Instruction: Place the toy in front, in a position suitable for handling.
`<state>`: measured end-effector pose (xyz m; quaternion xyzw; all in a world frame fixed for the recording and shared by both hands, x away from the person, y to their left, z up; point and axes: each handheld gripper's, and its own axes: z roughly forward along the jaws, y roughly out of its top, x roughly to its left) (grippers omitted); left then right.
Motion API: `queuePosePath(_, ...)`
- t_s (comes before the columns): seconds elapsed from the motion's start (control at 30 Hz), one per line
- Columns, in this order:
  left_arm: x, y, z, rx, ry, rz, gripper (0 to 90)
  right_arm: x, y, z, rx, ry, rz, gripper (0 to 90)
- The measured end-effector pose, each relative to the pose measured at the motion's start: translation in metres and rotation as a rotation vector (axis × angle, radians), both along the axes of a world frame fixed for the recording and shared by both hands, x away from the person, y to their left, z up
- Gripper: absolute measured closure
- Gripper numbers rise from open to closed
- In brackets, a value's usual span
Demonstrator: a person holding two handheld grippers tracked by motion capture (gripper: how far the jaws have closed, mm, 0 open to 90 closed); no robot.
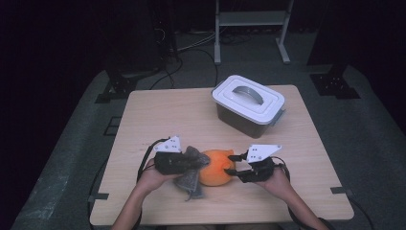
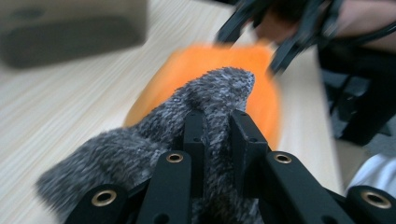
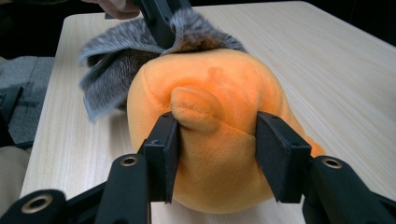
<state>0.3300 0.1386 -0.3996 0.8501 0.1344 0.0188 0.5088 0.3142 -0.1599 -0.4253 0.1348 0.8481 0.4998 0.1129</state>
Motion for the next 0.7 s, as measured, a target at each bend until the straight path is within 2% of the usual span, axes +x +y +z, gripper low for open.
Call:
queuePosePath(0.07, -0.005, -0.010, 0.005, -0.010, -0.011, -0.036, 78.2, -0.002, 0.005, 0.002, -0.006, -0.018, 0.005, 49.4)
queuePosePath(0.13, -0.008, -0.018, 0.005, 0.027, -0.030, -0.056, 78.2, -0.004, 0.007, 0.003, -0.027, -0.032, 0.009, 49.3)
queuePosePath(0.17, -0.008, -0.018, 0.005, 0.027, -0.030, -0.056, 78.3, -0.004, 0.007, 0.003, -0.027, -0.032, 0.009, 49.3)
queuePosePath(0.23, -0.005, -0.015, 0.002, 0.024, -0.014, -0.050, 78.3, -0.003, 0.005, 0.001, -0.020, -0.023, 0.013, 49.2)
queuePosePath(0.37, 0.002, -0.002, -0.002, 0.043, 0.003, -0.006, 78.2, -0.001, 0.003, 0.001, -0.010, -0.011, 0.004, 49.1)
queuePosePath(0.47, 0.002, 0.001, -0.003, 0.039, 0.007, 0.001, 78.2, 0.000, 0.003, 0.001, -0.005, -0.008, 0.002, 49.2)
queuePosePath(0.6, -0.004, -0.011, 0.007, 0.025, -0.016, -0.028, 78.2, -0.006, 0.011, 0.004, -0.022, -0.030, 0.018, 49.2)
queuePosePath(0.7, -0.011, -0.021, 0.014, 0.053, -0.055, -0.050, 78.1, -0.007, 0.013, 0.005, -0.031, -0.047, 0.022, 49.2)
